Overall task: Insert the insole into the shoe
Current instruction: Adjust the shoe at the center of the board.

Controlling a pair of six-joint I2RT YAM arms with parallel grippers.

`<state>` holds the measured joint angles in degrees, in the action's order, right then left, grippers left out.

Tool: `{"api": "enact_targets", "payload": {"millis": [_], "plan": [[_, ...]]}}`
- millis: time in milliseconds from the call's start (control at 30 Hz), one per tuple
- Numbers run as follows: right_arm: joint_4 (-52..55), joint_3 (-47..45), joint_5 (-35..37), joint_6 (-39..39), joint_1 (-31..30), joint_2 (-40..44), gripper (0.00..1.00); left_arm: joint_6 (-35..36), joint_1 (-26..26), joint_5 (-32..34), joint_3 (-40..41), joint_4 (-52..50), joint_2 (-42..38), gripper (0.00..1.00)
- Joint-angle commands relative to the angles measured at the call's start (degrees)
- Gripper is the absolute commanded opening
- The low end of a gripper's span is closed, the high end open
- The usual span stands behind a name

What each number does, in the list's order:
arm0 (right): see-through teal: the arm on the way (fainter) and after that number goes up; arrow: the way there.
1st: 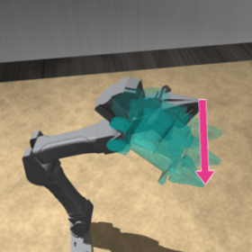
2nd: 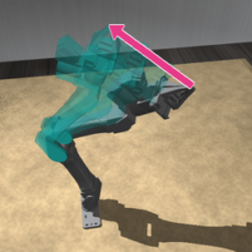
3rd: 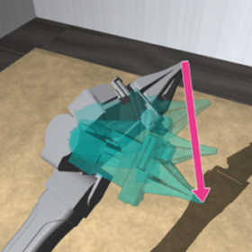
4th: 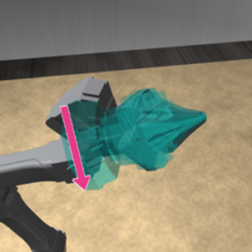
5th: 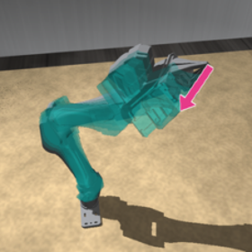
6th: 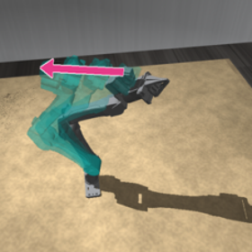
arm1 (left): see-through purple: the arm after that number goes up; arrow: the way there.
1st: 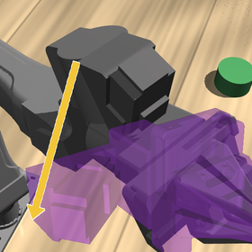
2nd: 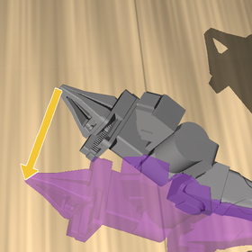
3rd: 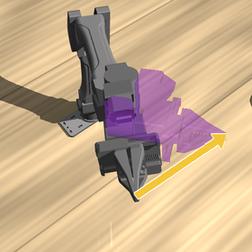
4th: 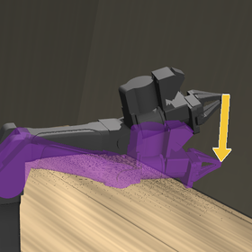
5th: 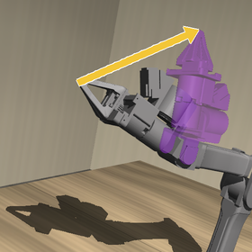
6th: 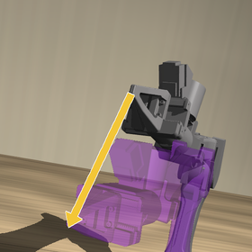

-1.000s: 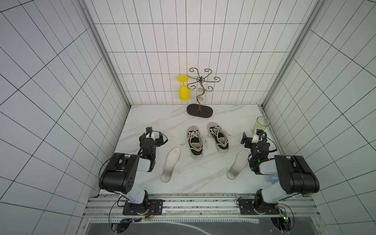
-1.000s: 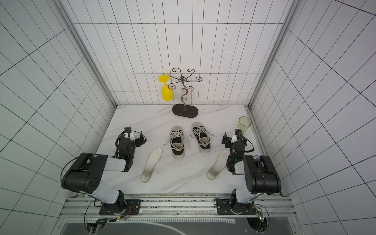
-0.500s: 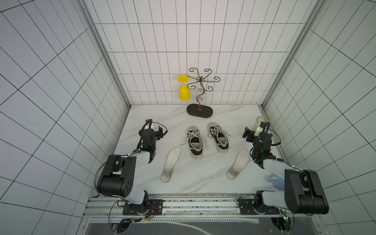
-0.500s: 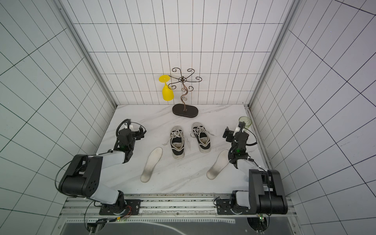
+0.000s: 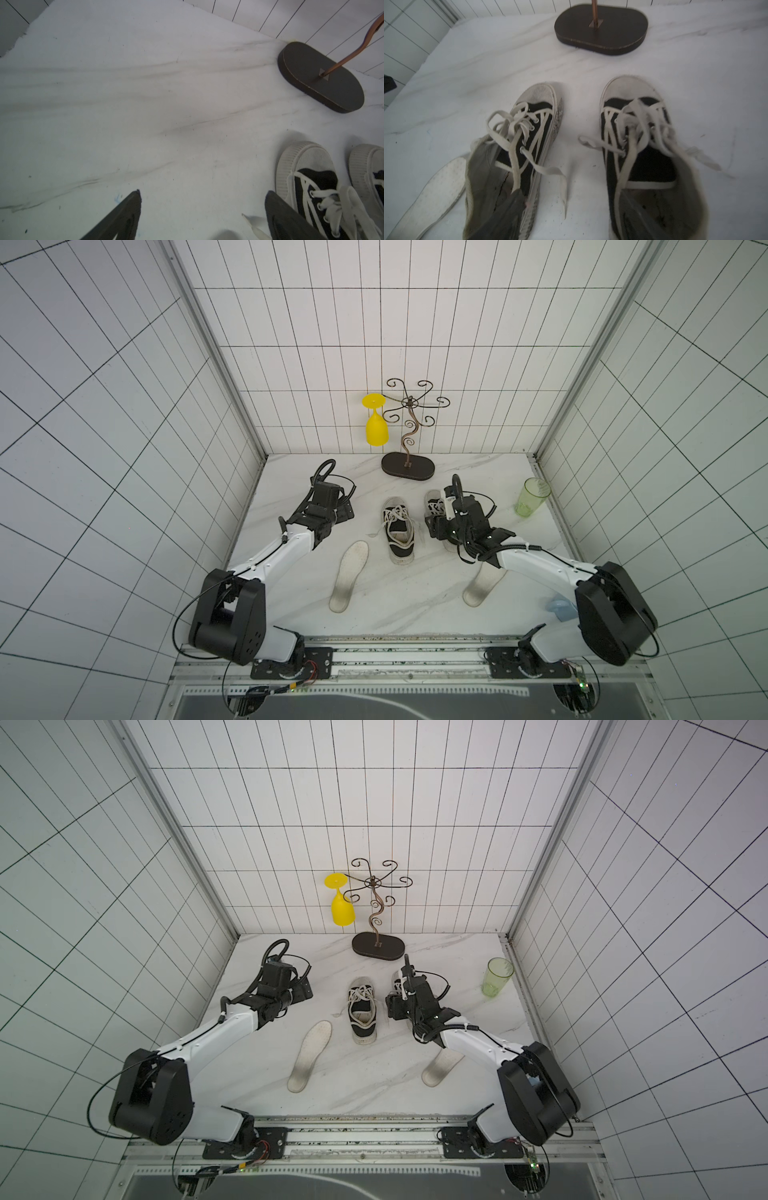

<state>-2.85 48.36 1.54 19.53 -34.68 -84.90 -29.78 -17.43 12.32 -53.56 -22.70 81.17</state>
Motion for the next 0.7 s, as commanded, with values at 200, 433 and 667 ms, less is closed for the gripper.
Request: {"api": "enact_targets", "payload": {"millis": [200, 433, 667], "plan": [[7.31, 8.6, -0.65, 5.17, -6.38, -1.47, 0.62, -7.13, -5.58, -1.87, -2.38, -16.89, -3.71, 0.91], [6.06, 8.6, -1.69, 9.37, -7.3, -3.56, 0.53, -9.09, -11.86, -4.4, -7.41, -21.45, -2.67, 0.91], [5.16, 13.26, -1.99, 9.3, -6.64, -9.66, 0.51, -10.32, -15.13, -6.44, -8.45, -20.33, -0.7, 0.89]]}}
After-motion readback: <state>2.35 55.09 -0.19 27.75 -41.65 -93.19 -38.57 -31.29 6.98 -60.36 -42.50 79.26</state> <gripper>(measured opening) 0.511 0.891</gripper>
